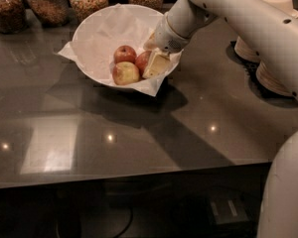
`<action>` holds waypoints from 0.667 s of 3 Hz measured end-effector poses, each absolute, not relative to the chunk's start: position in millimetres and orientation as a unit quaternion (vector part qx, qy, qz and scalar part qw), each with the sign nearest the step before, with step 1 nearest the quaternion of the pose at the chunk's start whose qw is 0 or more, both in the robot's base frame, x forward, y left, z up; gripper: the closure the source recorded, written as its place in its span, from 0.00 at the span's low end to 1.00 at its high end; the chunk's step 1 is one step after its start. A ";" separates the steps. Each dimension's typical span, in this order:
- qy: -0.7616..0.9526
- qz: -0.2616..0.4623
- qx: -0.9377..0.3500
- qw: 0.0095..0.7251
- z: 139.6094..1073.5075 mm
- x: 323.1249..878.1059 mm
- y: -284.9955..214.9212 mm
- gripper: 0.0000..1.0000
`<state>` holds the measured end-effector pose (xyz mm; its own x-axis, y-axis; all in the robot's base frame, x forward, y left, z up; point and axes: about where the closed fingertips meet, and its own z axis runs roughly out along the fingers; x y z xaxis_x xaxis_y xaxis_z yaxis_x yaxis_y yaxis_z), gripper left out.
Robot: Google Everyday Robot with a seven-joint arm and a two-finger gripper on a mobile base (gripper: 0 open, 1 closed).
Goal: Pick apple from white bowl
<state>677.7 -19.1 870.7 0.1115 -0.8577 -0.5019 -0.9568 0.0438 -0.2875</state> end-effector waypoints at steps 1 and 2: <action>0.661 0.086 -0.686 0.291 869.9 677.9 -18.1 0.55; 0.658 0.086 -0.689 0.293 873.5 676.4 -15.5 0.78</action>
Offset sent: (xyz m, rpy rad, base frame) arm -0.0051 0.0074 0.0169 0.0089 -0.0191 0.0223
